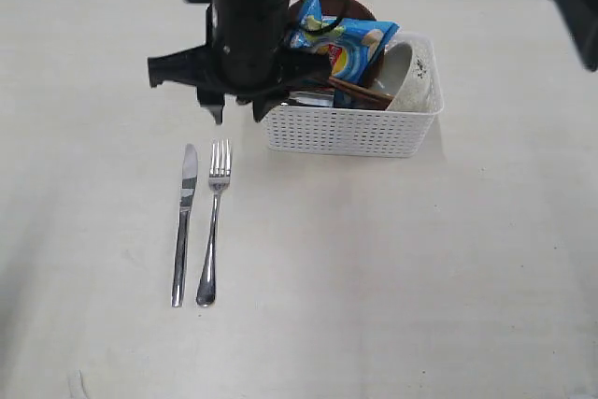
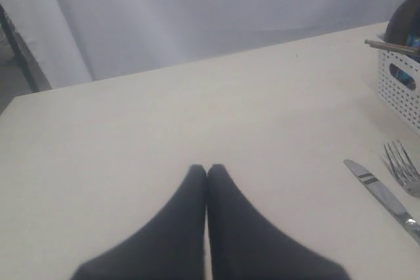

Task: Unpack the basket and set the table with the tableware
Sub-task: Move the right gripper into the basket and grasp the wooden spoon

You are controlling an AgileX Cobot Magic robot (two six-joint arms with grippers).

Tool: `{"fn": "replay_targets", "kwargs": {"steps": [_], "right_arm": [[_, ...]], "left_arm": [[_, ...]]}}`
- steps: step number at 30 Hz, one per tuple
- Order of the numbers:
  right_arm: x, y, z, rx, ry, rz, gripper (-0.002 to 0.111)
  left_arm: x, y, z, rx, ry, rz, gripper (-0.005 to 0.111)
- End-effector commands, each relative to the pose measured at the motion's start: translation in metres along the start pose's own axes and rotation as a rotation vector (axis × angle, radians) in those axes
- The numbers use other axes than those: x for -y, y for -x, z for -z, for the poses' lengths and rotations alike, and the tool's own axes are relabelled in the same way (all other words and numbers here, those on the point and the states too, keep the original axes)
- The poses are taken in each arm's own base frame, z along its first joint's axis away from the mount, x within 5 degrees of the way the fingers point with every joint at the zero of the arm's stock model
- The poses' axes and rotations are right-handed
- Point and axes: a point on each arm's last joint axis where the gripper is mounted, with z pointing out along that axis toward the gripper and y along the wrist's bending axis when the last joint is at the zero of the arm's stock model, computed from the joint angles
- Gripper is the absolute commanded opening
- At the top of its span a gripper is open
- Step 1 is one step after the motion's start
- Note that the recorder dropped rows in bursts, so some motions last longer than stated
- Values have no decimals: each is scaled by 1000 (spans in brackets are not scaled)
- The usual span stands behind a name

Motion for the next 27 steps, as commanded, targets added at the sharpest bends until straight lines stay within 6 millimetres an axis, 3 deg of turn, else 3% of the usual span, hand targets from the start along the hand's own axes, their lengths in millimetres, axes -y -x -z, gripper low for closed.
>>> {"fn": "replay_targets", "kwargs": {"steps": [1, 4, 11, 27], "right_arm": [[27, 17, 45, 139, -60, 119, 43], [38, 23, 50, 191, -171, 217, 43], [35, 27, 28, 168, -203, 513, 43], [42, 37, -19, 159, -336, 633, 44]], "left_arm": [[0, 0, 0, 8, 1, 18, 0], [0, 0, 0, 8, 1, 18, 0], [0, 0, 0, 8, 1, 18, 0], [0, 0, 0, 8, 1, 18, 0]]}}
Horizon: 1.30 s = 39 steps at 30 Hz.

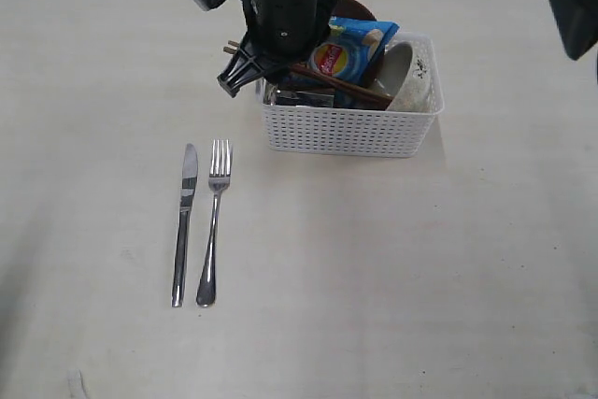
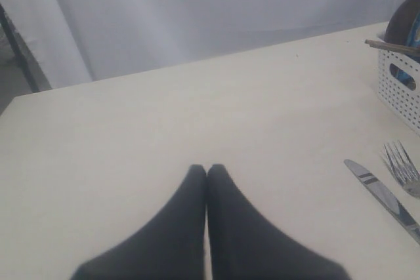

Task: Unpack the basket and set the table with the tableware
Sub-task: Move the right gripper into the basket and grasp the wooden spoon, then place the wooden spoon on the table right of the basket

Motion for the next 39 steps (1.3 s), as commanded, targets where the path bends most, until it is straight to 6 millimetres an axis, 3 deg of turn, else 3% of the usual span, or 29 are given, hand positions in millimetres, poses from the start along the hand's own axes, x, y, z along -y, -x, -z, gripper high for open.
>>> {"fn": "replay_targets", "kwargs": {"steps": [1, 8, 13, 15, 29, 39], "right_arm": [[4, 1, -9, 5, -54, 44, 44], [1, -1, -24, -19, -81, 84, 42], [3, -1, -19, -15, -93, 87, 0], [4, 0, -15, -8, -95, 84, 0], [11, 14, 78, 224, -144, 102, 0], [47, -6, 147, 229, -292, 71, 0]], "left_arm": [[0, 0, 0, 8, 1, 18, 0], [0, 0, 0, 8, 1, 18, 0], [0, 0, 0, 8, 1, 18, 0], [0, 0, 0, 8, 1, 18, 0], [0, 0, 0, 8, 1, 18, 0], [0, 0, 0, 8, 1, 18, 0]]}}
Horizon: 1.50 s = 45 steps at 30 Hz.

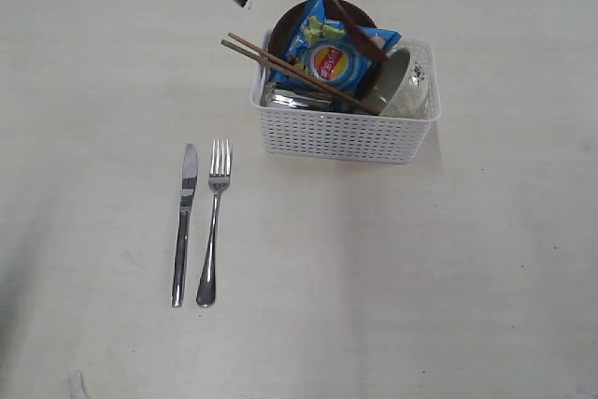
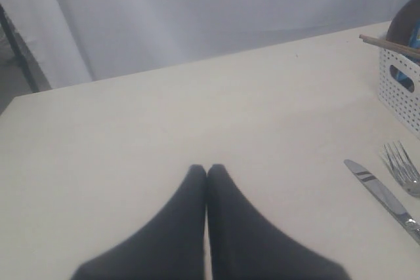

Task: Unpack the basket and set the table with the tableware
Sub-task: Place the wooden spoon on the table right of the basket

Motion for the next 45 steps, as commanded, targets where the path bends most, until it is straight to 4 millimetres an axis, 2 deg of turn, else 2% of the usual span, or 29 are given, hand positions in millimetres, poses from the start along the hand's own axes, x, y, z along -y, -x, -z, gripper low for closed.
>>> {"fn": "replay_targets", "kwargs": {"steps": [1, 5, 9, 12, 14, 17, 20, 25, 32, 41, 43, 45], "right_arm": [[24, -7, 27, -23, -82, -13, 0], [39, -20, 36, -134, -180, -3, 0], [61, -39, 20, -215, -208, -140, 0], [77, -69, 2, -320, -169, -283, 0], [87, -96, -12, -415, -139, -360, 0], [91, -135, -31, -549, -116, -405, 0], [86, -168, -44, -670, -61, -455, 0], [75, -205, -68, -673, 39, -558, 0], [73, -227, -84, -712, 106, -583, 0], [63, -228, -95, -725, 169, -616, 0], [63, -227, -96, -718, 172, -625, 4], [63, -227, -96, -718, 176, -633, 17]], "left_arm": [[0, 0, 0, 8, 1, 18, 0], [0, 0, 0, 8, 1, 18, 0], [0, 0, 0, 8, 1, 18, 0], [0, 0, 0, 8, 1, 18, 0], [0, 0, 0, 8, 1, 18, 0], [0, 0, 0, 8, 2, 16, 0], [0, 0, 0, 8, 2, 16, 0], [0, 0, 0, 8, 3, 13, 0], [0, 0, 0, 8, 3, 13, 0], [0, 0, 0, 8, 3, 13, 0], [0, 0, 0, 8, 3, 13, 0], [0, 0, 0, 8, 3, 13, 0]]}}
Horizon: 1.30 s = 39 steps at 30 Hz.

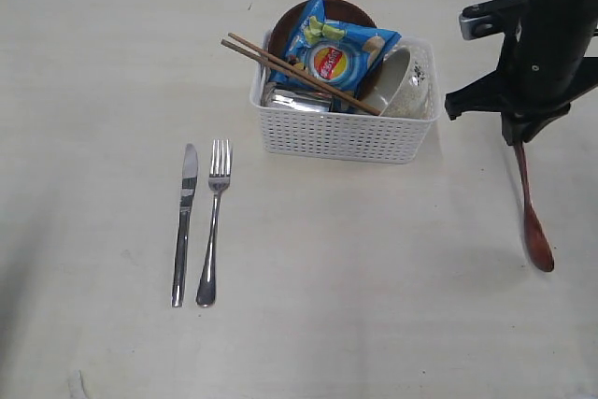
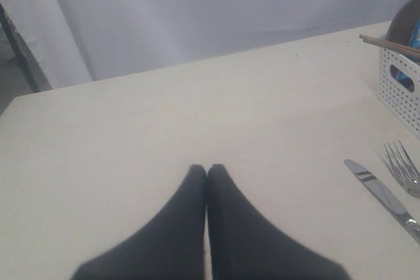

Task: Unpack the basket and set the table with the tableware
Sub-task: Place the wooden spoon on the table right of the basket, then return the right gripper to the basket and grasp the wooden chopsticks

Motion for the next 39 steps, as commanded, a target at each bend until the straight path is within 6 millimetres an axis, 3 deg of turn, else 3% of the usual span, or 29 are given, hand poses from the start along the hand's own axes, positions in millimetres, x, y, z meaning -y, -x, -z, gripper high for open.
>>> {"fn": "replay_targets", "kwargs": {"steps": [1, 5, 10, 14, 19, 23, 27, 34, 39], "right_arm": [[0, 1, -1, 9, 15, -9, 22], [1, 1, 0, 10, 15, -10, 43], [2, 3, 11, 31, 20, 14, 45], [1, 10, 37, 91, 79, 44, 45], [-15, 17, 88, 250, 227, 142, 45], [-49, 19, 122, 366, 316, 256, 45], [-95, 27, 131, 424, 349, 349, 45], [-167, 60, 128, 526, 386, 465, 45], [-207, 83, 109, 544, 339, 552, 50]], "left_arm": [[0, 0, 0, 8, 3, 13, 0], [0, 0, 0, 8, 3, 13, 0], [0, 0, 0, 8, 3, 13, 0], [0, 0, 0, 8, 3, 13, 0], [0, 0, 0, 8, 3, 13, 0], [0, 0, 0, 8, 3, 13, 0], [0, 0, 0, 8, 3, 13, 0], [0, 0, 0, 8, 3, 13, 0], [0, 0, 0, 8, 3, 13, 0]]}}
